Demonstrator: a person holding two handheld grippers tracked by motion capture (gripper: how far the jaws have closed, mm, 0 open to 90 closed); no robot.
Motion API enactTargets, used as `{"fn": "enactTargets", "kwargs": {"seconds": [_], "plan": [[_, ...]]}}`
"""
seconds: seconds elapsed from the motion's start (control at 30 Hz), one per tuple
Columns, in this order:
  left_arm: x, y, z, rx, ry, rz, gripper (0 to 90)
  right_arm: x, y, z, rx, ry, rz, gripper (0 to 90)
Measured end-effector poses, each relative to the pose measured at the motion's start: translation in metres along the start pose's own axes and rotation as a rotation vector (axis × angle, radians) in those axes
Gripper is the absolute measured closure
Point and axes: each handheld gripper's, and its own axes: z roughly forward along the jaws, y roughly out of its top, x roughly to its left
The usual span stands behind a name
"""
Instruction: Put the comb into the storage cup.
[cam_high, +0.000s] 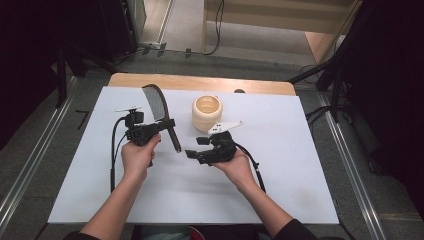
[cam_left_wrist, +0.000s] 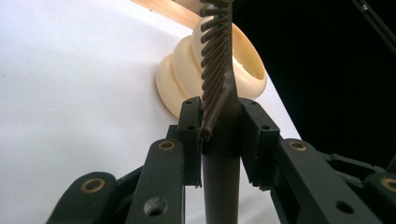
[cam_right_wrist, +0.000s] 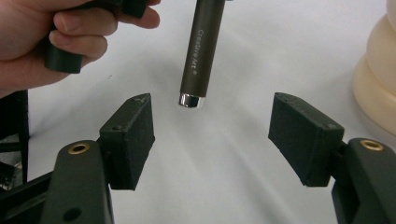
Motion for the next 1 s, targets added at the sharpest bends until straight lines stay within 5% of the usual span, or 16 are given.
{"fn": "enactTargets", "kwargs": {"seconds": [1.0], "plan": [[-0.005,0.003,-0.003,0.042,-0.023,0.061,73.0,-0.01,-0.025,-0.039,0.014,-0.005,-0.003,28.2]]}}
